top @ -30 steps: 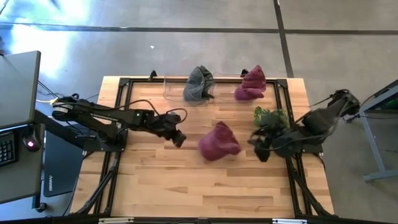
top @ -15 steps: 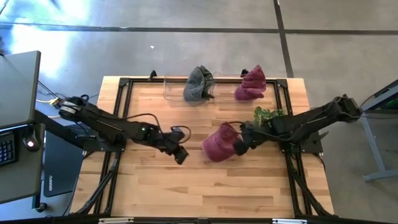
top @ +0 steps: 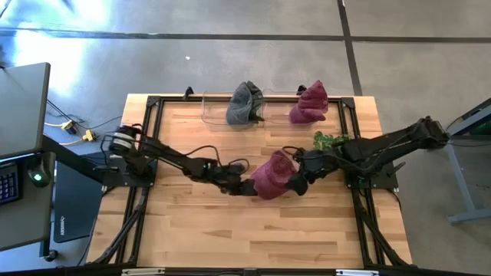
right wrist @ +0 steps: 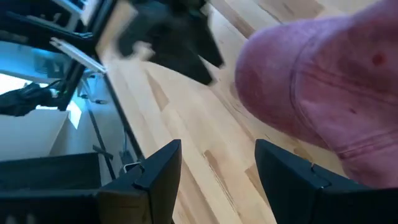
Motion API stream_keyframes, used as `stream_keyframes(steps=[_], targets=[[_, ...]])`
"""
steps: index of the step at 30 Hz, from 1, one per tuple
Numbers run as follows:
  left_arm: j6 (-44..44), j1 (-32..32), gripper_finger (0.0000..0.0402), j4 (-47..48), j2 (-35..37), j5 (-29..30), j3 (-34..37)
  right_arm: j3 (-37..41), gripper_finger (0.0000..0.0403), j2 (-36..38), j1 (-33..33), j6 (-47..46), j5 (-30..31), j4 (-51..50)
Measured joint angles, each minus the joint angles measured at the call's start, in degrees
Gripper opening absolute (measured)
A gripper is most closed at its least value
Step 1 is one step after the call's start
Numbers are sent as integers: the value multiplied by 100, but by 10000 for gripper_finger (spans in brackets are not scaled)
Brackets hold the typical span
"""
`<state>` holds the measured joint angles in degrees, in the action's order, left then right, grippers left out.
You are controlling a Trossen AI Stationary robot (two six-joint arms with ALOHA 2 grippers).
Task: Pick & Place hat
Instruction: Put the red cap into the right transparent bin
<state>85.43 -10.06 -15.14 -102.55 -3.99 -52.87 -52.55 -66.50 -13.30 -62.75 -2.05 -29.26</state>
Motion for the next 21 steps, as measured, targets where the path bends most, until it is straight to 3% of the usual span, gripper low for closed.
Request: stream_keyframes(steps=[4, 10, 14, 21], targets=[[576, -5, 269, -249, -363, 442, 11, -26, 200, 402, -34, 234, 70, -128], [531, -7, 247, -1635, -719, 1083, -31, -11, 200, 1154, -95, 327, 474, -658], [485, 37, 222, -1583, -1057, 1347, -187, -9, 200, 1614, -199, 286, 859, -940], [-338, 189, 116, -1661, -1305, 1700, -570, -9, 200, 2056, -393, 270, 1422, -983]])
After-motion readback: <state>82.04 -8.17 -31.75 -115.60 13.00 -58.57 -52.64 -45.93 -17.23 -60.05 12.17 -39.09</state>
